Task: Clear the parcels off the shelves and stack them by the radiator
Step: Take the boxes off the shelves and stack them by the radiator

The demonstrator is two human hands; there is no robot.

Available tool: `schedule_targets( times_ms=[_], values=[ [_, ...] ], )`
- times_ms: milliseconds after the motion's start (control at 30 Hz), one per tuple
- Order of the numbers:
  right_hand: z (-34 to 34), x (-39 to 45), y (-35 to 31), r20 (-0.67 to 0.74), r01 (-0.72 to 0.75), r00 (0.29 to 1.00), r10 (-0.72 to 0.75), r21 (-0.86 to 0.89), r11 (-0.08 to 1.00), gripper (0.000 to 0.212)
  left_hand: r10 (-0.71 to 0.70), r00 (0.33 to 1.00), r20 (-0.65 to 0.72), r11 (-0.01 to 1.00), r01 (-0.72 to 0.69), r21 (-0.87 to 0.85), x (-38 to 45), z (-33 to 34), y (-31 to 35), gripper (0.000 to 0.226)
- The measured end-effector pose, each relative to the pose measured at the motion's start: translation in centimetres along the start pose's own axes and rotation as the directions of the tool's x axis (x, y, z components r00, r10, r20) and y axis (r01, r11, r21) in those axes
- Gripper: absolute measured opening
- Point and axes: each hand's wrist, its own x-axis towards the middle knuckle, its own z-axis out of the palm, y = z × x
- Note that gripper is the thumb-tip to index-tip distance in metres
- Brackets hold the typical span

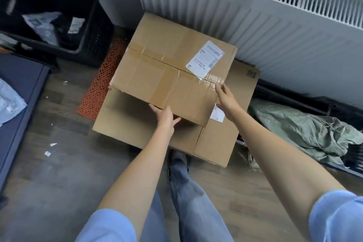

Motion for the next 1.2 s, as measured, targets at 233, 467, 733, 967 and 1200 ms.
schedule_targets(
  times_ms=[233, 467, 733, 967, 1200],
  values=[
    [0.1, 2.9, -5.5, -0.018, 0.086, 0.996, -0.087, -0.087, 0.993, 0.066, 0.009, 0.996, 0.086, 0.999, -0.013, 0.051, 0.8, 5.1, 4.2, 0.07],
    [5.7, -3.5, -4.3, 0.189, 0.213, 0.972, -0.141, -0.449, 0.868, 0.063, 0.047, 0.987, 0.154, 0.853, -0.12, 0.508, -1.3, -1.8, 7.0, 0.059],
    [18.2, -17.8, -12.6, 0.47, 0.569, 0.823, -0.321, -0.688, 0.451, 0.046, 0.569, 0.822, 0.032, 0.456, -0.348, 0.819, -12.4, -19.0, 16.2, 0.039],
    [33.2, -41.1, -12.2, 0.739, 0.852, 0.502, -0.449, -0.512, 0.111, 0.036, 0.752, 0.654, -0.087, 0.43, -0.386, 0.816, -29.0, -44.8, 15.0, 0.035],
    [47.0, -67.5, 0.2, 0.97, 0.961, 0.158, -0.187, -0.194, -0.195, 0.03, 0.73, 0.564, -0.387, 0.581, -0.215, 0.785, -48.6, -72.3, 0.2, 0.034]
  ],
)
